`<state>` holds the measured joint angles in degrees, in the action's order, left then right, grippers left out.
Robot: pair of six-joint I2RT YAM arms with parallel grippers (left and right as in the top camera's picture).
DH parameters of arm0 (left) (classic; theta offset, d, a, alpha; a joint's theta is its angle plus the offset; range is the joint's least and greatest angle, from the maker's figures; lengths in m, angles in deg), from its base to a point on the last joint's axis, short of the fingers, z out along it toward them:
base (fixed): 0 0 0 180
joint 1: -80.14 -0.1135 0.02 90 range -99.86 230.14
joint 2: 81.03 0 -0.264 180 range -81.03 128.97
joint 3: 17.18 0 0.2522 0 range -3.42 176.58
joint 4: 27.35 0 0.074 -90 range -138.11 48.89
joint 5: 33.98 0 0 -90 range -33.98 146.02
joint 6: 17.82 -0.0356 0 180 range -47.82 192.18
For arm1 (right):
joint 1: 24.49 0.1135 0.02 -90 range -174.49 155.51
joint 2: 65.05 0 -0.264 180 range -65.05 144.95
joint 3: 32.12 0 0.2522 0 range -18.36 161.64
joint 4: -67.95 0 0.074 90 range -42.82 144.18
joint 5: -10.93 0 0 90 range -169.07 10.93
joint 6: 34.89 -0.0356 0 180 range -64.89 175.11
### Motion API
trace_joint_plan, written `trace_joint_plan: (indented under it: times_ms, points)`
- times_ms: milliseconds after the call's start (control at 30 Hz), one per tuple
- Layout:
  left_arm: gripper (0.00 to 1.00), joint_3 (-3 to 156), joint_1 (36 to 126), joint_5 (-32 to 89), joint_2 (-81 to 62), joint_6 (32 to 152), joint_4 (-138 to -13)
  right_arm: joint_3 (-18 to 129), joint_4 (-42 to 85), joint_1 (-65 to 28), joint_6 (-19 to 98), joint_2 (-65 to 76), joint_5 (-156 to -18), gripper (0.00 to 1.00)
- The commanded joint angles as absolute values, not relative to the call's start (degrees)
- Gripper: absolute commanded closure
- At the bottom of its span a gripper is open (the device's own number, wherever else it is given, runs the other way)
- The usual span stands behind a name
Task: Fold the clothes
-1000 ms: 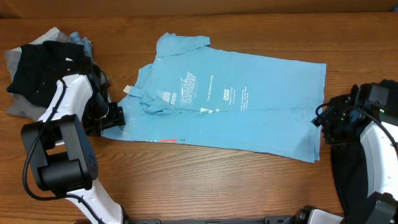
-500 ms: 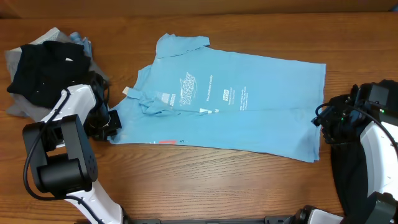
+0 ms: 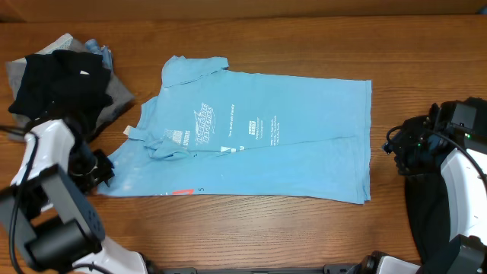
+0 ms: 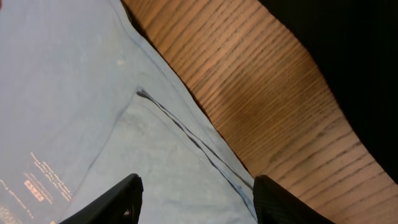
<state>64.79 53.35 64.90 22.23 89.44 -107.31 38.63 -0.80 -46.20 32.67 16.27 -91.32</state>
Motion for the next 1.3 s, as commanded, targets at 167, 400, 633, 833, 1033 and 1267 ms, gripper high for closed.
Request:
trace_joint_plan:
  times_ms: [167, 400, 633, 833, 1033, 1267]
  points:
    - [0.32, 65.42, 53.60, 58.70, 16.46, 88.74, -107.79, 39.90, -0.05, -46.38, 32.85, 15.42, -91.80, 0.38]
    - [0.35, 65.77, 59.19, 43.16, 15.20, 80.83, -99.88, 39.90, 1.02, -46.38, 32.85, 15.42, -91.83, 0.36]
    - [0.27, 65.70, 68.98, 46.28, 16.86, 79.25, -90.83, 39.90, 1.19, -46.38, 32.85, 15.42, -91.80, 0.35]
    - [0.29, 65.70, 73.35, 47.66, 21.75, 79.45, -88.25, 39.90, 1.19, -46.38, 32.82, 15.42, -91.83, 0.35]
    - [0.36, 65.70, 73.68, 48.68, 24.29, 79.47, -89.71, 39.90, 1.21, -46.38, 32.85, 15.42, -91.80, 0.31]
    - [0.69, 65.70, 73.88, 48.47, 24.22, 79.47, -88.16, 39.90, 1.30, -46.38, 32.82, 15.42, -91.83, 0.31]
